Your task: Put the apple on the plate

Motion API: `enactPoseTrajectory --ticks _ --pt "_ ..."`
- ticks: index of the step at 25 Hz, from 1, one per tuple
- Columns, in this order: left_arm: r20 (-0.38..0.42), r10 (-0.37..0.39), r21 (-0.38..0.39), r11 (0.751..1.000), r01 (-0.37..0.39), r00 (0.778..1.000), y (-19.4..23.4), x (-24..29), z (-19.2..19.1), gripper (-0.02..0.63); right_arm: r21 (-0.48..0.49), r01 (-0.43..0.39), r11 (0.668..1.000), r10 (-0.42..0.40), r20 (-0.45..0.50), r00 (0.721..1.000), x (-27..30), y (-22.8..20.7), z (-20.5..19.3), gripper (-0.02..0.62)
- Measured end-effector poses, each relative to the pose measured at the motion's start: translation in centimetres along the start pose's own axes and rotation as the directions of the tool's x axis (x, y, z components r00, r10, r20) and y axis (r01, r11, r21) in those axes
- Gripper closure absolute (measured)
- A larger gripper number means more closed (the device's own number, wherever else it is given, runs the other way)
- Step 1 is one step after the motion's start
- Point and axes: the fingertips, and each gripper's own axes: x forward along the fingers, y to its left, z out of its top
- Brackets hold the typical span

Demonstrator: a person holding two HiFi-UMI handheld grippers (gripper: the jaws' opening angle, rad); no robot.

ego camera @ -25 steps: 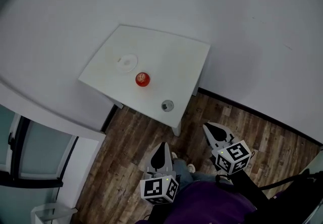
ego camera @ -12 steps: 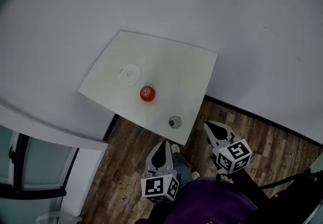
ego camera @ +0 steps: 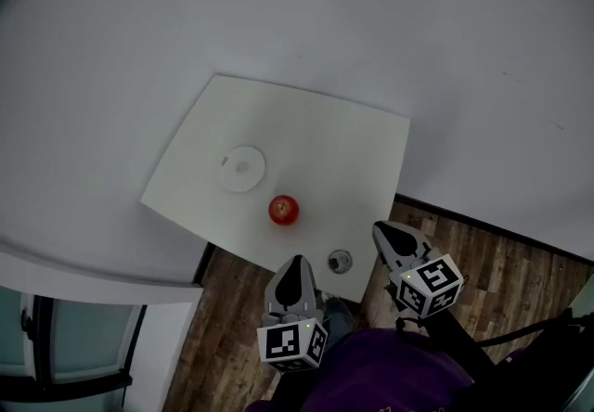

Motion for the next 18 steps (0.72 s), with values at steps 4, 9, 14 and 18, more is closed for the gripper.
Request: enactPoseTrajectory --ticks 4,9,14,18 --pt "-0.016 -0.028 0.003 1.0 0.028 0.999 2.0 2.4 0.7 0.6 0.006 0.017 1.0 -0.017 -0.002 1.0 2.7 -0.3 0.7 0.584" --pt "-0.005 -0.03 0.027 0.999 0.03 1.0 4.3 4.6 1.8 0.6 0.009 0.039 0.999 -0.039 -0.003 0.999 5.2 -0.7 1.5 0.584" --pt "-0.004 -0.036 0.035 0.999 0.036 0.999 5.4 6.4 2.1 0.6 0.011 0.053 0.999 -0.053 -0.011 0.999 5.9 -1.2 1.7 0.584" --pt "0.011 -0.032 0.041 0.999 0.032 0.999 5.5 7.4 2.1 0.592 0.018 0.065 0.998 -0.065 -0.018 0.998 5.8 -2.4 1.7 0.584"
